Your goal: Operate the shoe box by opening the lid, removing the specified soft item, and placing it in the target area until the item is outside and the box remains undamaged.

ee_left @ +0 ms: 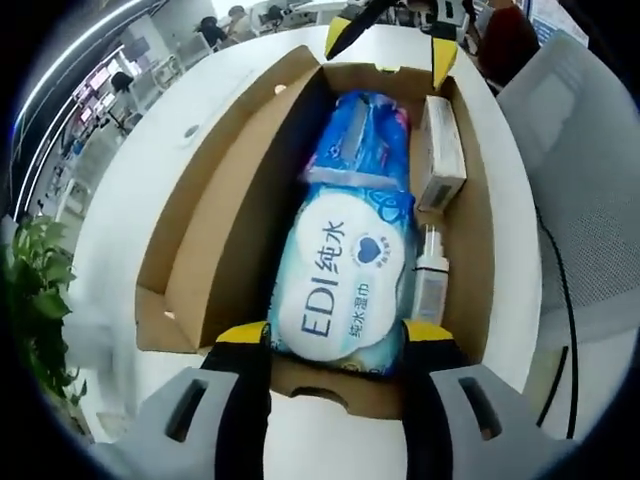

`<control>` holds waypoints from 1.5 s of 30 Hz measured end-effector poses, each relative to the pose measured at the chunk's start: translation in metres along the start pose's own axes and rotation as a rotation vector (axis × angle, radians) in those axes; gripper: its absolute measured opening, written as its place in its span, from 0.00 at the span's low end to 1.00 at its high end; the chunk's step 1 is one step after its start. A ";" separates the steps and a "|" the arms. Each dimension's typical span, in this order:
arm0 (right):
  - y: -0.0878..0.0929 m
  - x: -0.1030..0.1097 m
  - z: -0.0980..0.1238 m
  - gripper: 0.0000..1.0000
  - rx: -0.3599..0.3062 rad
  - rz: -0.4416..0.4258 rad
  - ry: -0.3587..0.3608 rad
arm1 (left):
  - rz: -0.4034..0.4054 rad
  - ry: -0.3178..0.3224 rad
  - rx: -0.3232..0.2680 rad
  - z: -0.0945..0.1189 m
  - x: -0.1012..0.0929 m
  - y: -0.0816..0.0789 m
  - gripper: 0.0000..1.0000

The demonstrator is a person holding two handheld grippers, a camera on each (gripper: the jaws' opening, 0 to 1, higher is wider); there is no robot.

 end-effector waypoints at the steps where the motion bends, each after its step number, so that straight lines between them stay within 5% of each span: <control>1: 0.000 0.001 -0.003 0.60 0.006 0.003 -0.008 | 0.000 0.005 0.000 -0.001 0.000 0.000 0.51; 27: -0.015 0.015 -0.092 0.58 0.103 0.078 -0.139 | -0.075 0.115 0.057 -0.030 -0.005 0.000 0.61; 45: -0.010 0.018 -0.131 0.56 0.188 0.074 -0.185 | -0.104 0.137 0.094 -0.031 -0.004 0.001 0.55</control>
Point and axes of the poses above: the point that each gripper's makers call its tool centre point, and the gripper's own axes: z roughly backward along the fingers, x roughly to its left, y roughly out of its underside, the point moved 1 cm from there along z, roughly backward along the fingers, and after that the axes turned 5 degrees about -y, right-handed, at the moved point
